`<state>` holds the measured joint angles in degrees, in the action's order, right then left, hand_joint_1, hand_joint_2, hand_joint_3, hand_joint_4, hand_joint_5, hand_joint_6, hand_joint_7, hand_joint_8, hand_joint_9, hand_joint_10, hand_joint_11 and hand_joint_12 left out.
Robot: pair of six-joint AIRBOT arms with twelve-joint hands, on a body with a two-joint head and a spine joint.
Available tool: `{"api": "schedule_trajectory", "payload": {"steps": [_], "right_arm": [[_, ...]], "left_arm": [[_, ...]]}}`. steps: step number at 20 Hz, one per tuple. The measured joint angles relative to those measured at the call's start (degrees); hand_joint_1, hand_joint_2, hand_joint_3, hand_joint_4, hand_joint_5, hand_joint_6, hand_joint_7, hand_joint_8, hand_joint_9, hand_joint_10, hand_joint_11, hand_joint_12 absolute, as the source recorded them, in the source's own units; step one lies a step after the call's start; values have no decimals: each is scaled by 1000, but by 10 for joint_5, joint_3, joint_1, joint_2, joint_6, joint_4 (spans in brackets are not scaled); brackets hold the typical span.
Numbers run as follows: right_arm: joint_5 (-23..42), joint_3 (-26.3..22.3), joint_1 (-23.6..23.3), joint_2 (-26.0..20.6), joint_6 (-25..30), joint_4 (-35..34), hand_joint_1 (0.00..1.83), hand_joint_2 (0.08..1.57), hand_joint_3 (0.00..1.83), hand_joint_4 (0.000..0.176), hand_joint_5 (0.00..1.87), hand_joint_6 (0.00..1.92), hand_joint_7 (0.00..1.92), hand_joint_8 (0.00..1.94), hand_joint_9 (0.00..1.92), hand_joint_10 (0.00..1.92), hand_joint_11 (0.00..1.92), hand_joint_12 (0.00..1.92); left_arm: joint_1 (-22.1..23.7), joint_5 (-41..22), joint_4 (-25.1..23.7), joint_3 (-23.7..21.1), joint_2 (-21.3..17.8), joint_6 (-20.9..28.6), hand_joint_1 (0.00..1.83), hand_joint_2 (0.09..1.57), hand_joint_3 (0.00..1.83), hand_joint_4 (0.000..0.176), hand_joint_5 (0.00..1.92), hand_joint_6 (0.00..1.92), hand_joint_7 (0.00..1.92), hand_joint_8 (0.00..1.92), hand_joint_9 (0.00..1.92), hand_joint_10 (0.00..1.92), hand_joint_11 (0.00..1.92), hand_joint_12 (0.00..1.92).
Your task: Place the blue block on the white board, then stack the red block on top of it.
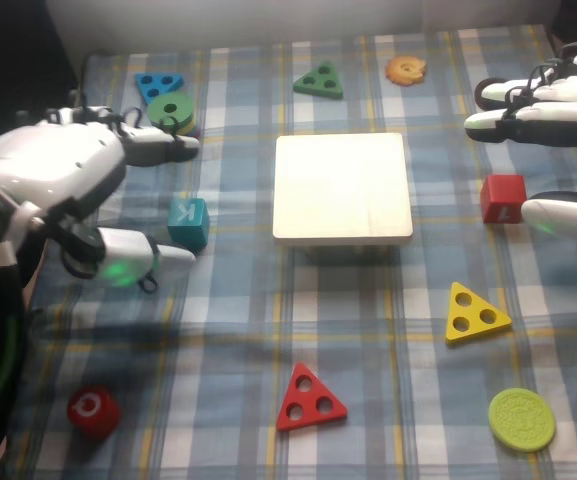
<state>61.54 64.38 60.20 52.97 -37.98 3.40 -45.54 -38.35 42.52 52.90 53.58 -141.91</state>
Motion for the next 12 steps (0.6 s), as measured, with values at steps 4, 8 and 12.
{"api": "schedule_trajectory", "payload": {"steps": [4,8,12], "right_arm": [[3,0,0,0,3,3,402,1305,2,15,452,3,362,3,392,7,114,861],[4,0,0,0,3,3,391,1302,2,5,463,0,368,0,393,0,126,826],[3,0,0,0,3,3,412,1322,3,5,463,0,370,1,391,0,112,869]], "left_arm": [[12,33,31,28,17,-21,745,923,1,131,592,10,442,6,373,6,49,189],[23,41,65,57,34,-44,741,944,2,119,716,15,496,7,392,3,36,165],[26,62,75,71,50,-43,797,963,0,98,840,12,585,11,464,11,68,147]]}}
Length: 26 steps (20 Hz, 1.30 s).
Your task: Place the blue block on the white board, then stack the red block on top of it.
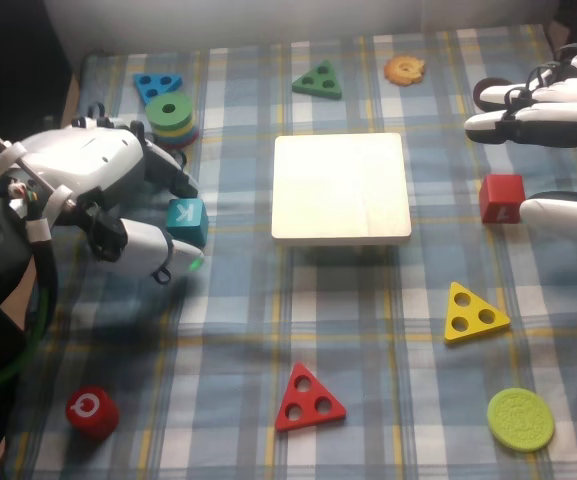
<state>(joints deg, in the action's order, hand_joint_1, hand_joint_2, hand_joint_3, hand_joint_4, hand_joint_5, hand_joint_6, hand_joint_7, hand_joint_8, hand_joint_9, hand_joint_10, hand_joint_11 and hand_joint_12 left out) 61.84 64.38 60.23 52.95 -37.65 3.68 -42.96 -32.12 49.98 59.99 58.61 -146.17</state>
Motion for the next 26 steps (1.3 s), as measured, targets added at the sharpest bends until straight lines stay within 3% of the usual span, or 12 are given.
{"api": "schedule_trajectory", "payload": {"steps": [7,10,11,12,14,17,18,19,20,21,22,26], "right_arm": [[0,0,2,0,0,1,426,1327,2,3,468,1,389,4,407,4,119,878],[0,0,2,0,0,1,413,1330,0,11,461,0,398,1,425,4,125,922],[0,0,2,0,0,2,392,1330,0,12,461,0,406,3,430,4,115,930],[0,0,2,0,0,2,391,1332,0,7,464,1,414,5,441,7,127,940],[0,0,4,1,1,1,381,1332,1,2,466,2,416,4,446,8,135,948],[0,0,4,1,1,2,403,1339,2,13,463,0,432,6,465,11,141,964],[0,0,4,0,1,2,397,1337,1,10,466,1,439,7,471,12,146,970],[0,0,4,1,1,2,393,1336,1,8,469,2,450,10,483,15,151,974],[0,0,4,1,1,2,393,1336,1,8,469,2,450,10,483,15,151,974],[0,0,4,1,1,2,392,1337,1,9,470,3,453,10,483,14,148,973],[0,0,4,1,1,2,389,1337,1,8,474,3,463,12,491,16,160,982],[0,0,4,1,2,2,378,1340,2,7,477,3,476,11,504,15,168,985]], "left_arm": [[3,-3,3,6,2,-1,886,994,2,98,909,6,663,8,562,16,146,164],[5,-5,9,9,6,-1,880,1009,7,112,925,6,686,8,601,20,183,176],[5,-6,9,9,6,-1,886,1017,8,104,931,6,695,9,612,21,183,176],[5,-6,11,10,6,-1,873,1026,10,116,931,5,694,7,614,19,180,175],[6,-8,13,11,9,-1,871,1027,8,113,941,7,702,8,627,22,191,180],[7,-9,14,11,10,-1,882,1025,2,117,938,2,706,6,649,22,204,189],[8,-9,14,11,10,-1,999,1069,3,164,1017,692,715,13,658,21,197,207],[8,-9,15,11,11,-1,931,1026,0,138,896,283,712,6,650,12,192,219],[9,-9,15,11,11,-1,931,1026,0,138,896,283,712,6,650,12,192,219],[11,-8,15,13,12,-1,1009,1070,2,168,1004,756,727,4,666,7,192,246],[12,-7,14,13,12,-2,1009,1105,3,176,970,974,729,0,669,3,177,275],[14,-3,12,13,13,-2,1017,1100,0,176,988,954,745,4,687,7,175,294]]}}
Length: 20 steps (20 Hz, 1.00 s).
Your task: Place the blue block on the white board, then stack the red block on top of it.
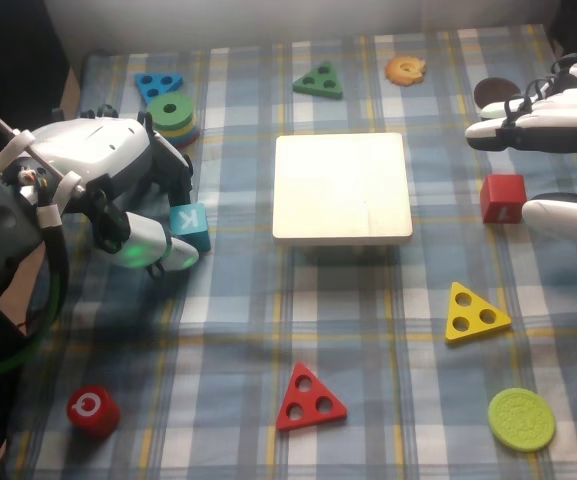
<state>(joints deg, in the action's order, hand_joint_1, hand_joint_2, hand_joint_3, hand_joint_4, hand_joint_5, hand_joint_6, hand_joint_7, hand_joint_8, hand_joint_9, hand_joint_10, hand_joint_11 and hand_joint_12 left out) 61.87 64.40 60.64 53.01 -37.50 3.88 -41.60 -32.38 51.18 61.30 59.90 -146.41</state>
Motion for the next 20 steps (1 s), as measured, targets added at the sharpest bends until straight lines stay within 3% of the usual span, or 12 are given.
{"api": "schedule_trajectory", "payload": {"steps": [5,8,9,10,12,13,14,17,20], "right_arm": [[0,0,0,0,0,0,392,1339,0,8,477,2,482,7,505,9,166,981],[0,0,0,0,0,0,387,1339,0,8,477,1,482,5,502,6,164,978],[0,0,0,0,0,0,400,1344,1,8,478,1,485,4,504,6,162,977],[0,0,0,0,0,0,404,1350,3,9,475,0,482,3,504,5,160,975],[0,0,1,0,0,0,413,1347,0,4,480,1,491,2,513,5,174,962],[0,0,2,0,0,0,411,1349,1,0,478,0,488,1,510,3,172,958],[2,0,4,0,2,-1,443,1356,2,0,476,0,487,0,508,2,171,955],[1,0,4,0,3,-1,455,1355,0,0,477,1,490,1,507,1,171,955],[2,0,4,0,3,-2,428,1351,0,2,473,0,490,1,512,2,173,961]], "left_arm": [[0,-2,-1,0,0,0,1056,1057,1,176,1095,777,843,7,766,15,188,379],[1,-4,-2,0,0,0,1055,1061,0,176,1087,792,867,6,773,12,166,398],[1,-4,-2,0,0,0,1065,1063,0,147,1088,792,866,3,756,3,147,405],[3,-3,-2,0,0,0,1075,1055,0,131,1109,758,874,2,741,1,142,436],[4,-1,-3,0,0,0,1080,1050,0,127,1122,735,890,1,733,2,126,473],[4,-2,-3,0,1,0,1073,1050,0,145,1120,738,892,1,727,1,119,487],[8,-3,-18,-5,-2,43,1060,1054,1,170,1106,760,877,0,720,0,106,484],[22,-29,-78,-35,-17,97,1060,1052,0,176,1115,744,866,3,723,6,114,478],[26,-40,-101,-43,-29,125,1061,1048,1,176,1124,729,858,0,720,1,128,483]]}}
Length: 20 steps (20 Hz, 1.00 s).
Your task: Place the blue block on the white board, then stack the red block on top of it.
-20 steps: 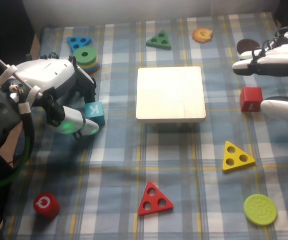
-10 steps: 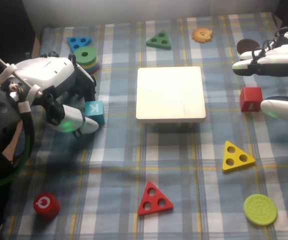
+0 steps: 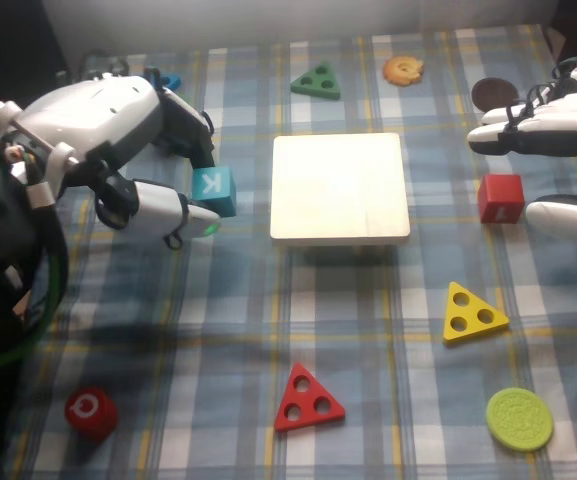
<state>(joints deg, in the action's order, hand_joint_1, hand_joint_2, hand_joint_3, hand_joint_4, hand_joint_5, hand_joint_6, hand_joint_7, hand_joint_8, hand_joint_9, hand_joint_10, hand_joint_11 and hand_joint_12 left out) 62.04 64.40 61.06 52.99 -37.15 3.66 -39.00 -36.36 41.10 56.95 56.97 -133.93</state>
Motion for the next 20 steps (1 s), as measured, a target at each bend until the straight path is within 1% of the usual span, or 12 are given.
{"api": "schedule_trajectory", "payload": {"steps": [3,6,7,9,12,14,15,16,17,18,19,20], "right_arm": [[0,0,0,0,0,1,436,1349,0,0,476,1,492,1,514,2,172,967],[0,0,0,0,0,0,430,1351,0,1,478,1,491,0,511,1,172,960],[0,0,0,0,0,-1,431,1353,1,6,476,0,490,0,510,1,172,959],[0,0,0,0,0,0,440,1350,0,0,474,0,492,0,513,1,175,965],[2,0,0,0,0,0,433,1353,1,0,477,2,488,0,507,0,162,964],[2,0,0,0,0,0,428,1350,0,0,477,1,486,0,503,0,155,963],[2,0,0,0,0,0,417,1355,1,0,478,1,487,0,501,0,152,969],[1,1,0,0,0,-1,418,1359,3,0,475,0,487,1,501,0,148,969],[0,1,0,0,0,0,419,1360,3,0,472,0,486,0,499,0,145,968],[4,1,0,0,0,2,430,1359,1,0,471,0,484,0,499,0,147,962],[5,1,0,0,0,3,411,1358,1,0,473,1,486,1,505,2,153,963],[5,1,0,0,0,2,408,1359,1,0,474,1,491,3,508,3,151,961]], "left_arm": [[12,-19,-39,-12,-1,18,1054,1056,1,176,1103,764,853,0,718,1,120,494],[23,-24,-70,-18,-1,36,1071,1035,0,176,1157,672,870,1,727,4,114,504],[27,-26,-75,-18,-1,47,1071,1034,0,176,1159,669,868,1,726,3,123,509],[40,-29,-83,-16,2,50,1070,1035,0,176,1160,666,883,7,743,10,135,519],[58,-28,-100,-10,17,52,1083,1020,0,176,1201,593,893,1,765,7,124,598],[58,-20,-109,-10,19,52,1086,1015,1,176,1214,569,890,0,769,4,98,646],[58,-18,-103,-10,19,52,1083,1026,1,163,1183,624,861,0,740,0,75,636],[62,-12,-107,1,28,51,1074,1037,1,173,1153,677,851,0,718,1,81,606],[67,-10,-104,5,33,51,1071,1045,1,168,1134,712,848,0,709,1,85,573],[72,-4,-109,12,44,51,1076,1047,0,148,1131,717,851,1,701,0,88,557],[74,3,-111,18,54,51,1070,1044,0,170,1135,709,847,0,698,0,104,507],[74,12,-111,23,63,52,1066,1043,0,175,1136,706,851,2,707,4,109,495]]}}
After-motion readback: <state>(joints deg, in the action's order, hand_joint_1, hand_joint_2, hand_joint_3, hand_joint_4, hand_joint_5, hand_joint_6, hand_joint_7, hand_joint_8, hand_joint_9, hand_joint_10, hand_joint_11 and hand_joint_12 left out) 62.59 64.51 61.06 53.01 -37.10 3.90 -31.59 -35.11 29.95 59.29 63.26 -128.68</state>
